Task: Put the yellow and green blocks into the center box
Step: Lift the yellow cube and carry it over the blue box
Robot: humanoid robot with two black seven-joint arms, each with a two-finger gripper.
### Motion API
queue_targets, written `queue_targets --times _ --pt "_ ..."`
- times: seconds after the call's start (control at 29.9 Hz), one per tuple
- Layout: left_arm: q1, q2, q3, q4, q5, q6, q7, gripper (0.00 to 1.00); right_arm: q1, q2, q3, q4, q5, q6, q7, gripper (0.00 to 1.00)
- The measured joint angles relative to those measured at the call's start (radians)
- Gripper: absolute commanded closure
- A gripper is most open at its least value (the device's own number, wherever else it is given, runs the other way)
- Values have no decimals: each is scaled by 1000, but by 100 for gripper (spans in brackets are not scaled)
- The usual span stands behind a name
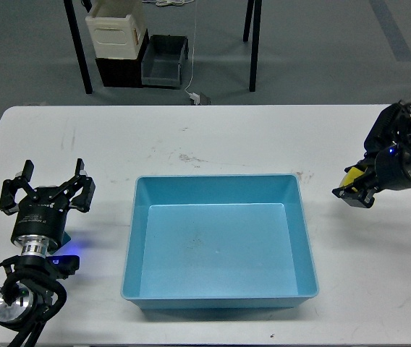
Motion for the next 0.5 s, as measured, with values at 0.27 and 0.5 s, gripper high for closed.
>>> queue_targets --times 0.27,0.5 --pt "0 0 -2 0 1 2 -1 0 202 69 -8 217 145 0 0 74" --pt "-1 0 -2 -3 0 1 -1 0 255 222 -105 236 189 0 0 74"
